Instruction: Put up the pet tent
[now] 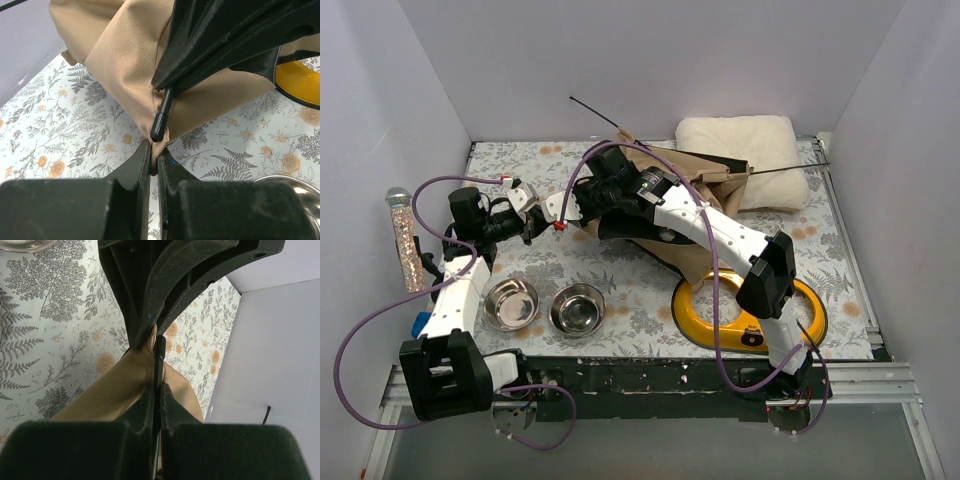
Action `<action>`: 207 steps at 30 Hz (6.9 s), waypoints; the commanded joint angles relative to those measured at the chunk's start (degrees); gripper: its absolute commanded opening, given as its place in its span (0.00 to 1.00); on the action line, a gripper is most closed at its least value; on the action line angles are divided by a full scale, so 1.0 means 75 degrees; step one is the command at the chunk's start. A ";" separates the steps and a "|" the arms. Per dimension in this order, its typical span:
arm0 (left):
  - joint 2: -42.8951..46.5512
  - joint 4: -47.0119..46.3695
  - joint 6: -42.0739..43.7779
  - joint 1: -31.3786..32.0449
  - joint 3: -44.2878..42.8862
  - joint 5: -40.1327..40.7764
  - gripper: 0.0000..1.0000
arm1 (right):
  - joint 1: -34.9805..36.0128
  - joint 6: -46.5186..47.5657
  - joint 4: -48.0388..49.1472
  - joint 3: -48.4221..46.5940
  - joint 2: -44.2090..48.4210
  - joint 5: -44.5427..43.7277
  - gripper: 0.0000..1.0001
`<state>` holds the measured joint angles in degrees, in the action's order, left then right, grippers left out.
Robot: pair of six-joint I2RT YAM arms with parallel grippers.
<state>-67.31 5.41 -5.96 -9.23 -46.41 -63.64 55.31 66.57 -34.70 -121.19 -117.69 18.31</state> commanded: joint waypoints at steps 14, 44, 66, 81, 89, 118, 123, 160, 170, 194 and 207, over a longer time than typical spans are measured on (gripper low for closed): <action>-0.0037 0.0240 0.0419 0.0036 -0.0374 -0.0035 0.00 | -0.0156 -0.0450 -0.0214 -0.0014 0.0691 0.0079 0.01; 0.0150 0.0322 0.0712 0.0036 -0.0315 -0.0152 0.00 | -0.0168 -0.0403 -0.0412 -0.0119 0.0329 -0.0448 0.01; 0.0221 0.0345 0.0759 0.0036 -0.0257 -0.0246 0.00 | -0.0085 -0.0356 -0.0518 -0.0307 -0.0082 -0.0800 0.01; 0.0232 0.0486 0.1181 0.0024 -0.0280 -0.0515 0.00 | 0.0149 0.0078 -0.0729 -0.0283 -0.0292 -0.1268 0.01; 0.0232 0.0790 0.1544 0.0094 -0.0351 -0.0714 0.00 | 0.0243 0.0183 -0.0729 -0.0377 -0.0351 -0.1515 0.01; -0.0108 0.0767 0.0959 0.0106 -0.0643 -0.0585 0.00 | 0.0418 0.1413 -0.1561 0.0607 0.0504 -0.0648 0.01; -0.0119 0.0767 0.0993 0.0118 -0.0655 -0.0620 0.00 | 0.0407 0.1484 -0.1736 0.0654 0.0469 -0.0601 0.01; 0.0197 0.1329 0.1861 0.0106 -0.0433 -0.0656 0.00 | -0.0097 -0.1165 -0.0741 -0.0143 0.0387 -0.0530 0.01; 0.0186 0.1330 0.1837 0.0165 -0.0491 -0.0632 0.00 | -0.0027 -0.0930 -0.0858 -0.0038 0.0282 -0.0741 0.01; 0.0150 0.1341 0.2013 0.0188 -0.0409 -0.0632 0.00 | -0.0167 -0.1422 -0.0647 -0.0166 0.0270 -0.0624 0.01; 0.0139 0.1388 0.2118 0.0188 -0.0421 -0.0609 0.00 | -0.0203 -0.1388 -0.0752 -0.0272 0.0141 -0.0718 0.01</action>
<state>-67.70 15.11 8.78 -8.01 -48.93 -67.96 54.96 55.66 -38.94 -121.43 -116.01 15.38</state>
